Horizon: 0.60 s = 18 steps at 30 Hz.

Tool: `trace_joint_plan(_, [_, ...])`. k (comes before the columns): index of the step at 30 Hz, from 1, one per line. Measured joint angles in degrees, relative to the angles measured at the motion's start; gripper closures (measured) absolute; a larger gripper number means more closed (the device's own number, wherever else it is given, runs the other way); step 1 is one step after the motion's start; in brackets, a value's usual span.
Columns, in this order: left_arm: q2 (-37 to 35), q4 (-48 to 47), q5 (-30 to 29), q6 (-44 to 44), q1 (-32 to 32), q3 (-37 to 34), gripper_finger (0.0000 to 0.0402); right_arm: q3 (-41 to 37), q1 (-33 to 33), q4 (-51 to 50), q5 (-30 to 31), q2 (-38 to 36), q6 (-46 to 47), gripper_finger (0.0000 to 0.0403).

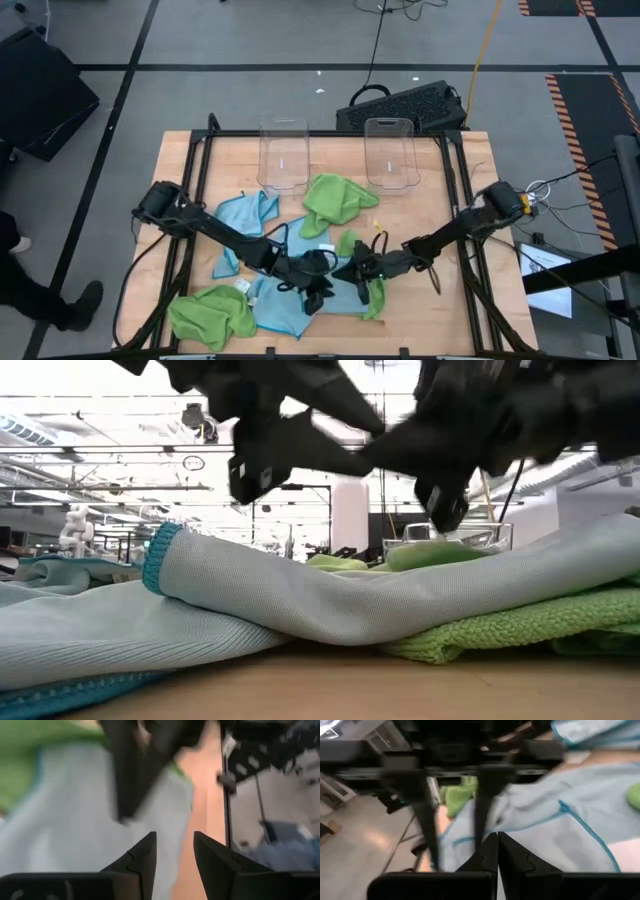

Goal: Fold microfiber towels
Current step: Fold the right blue microfiber towel

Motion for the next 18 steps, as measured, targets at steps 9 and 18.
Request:
trace_joint_plan(9, [5.97, -2.66, 1.6, 2.34, 2.64, -0.96, 0.0271, 0.13, 2.55, -5.24, 3.25, 2.4, 0.4, 0.0403])
trace_joint_plan(18, [7.45, -2.74, 4.1, 2.5, 2.74, -2.95, 0.0271, -1.9, 2.23, -10.21, 2.72, 5.53, 2.46, 0.0403])
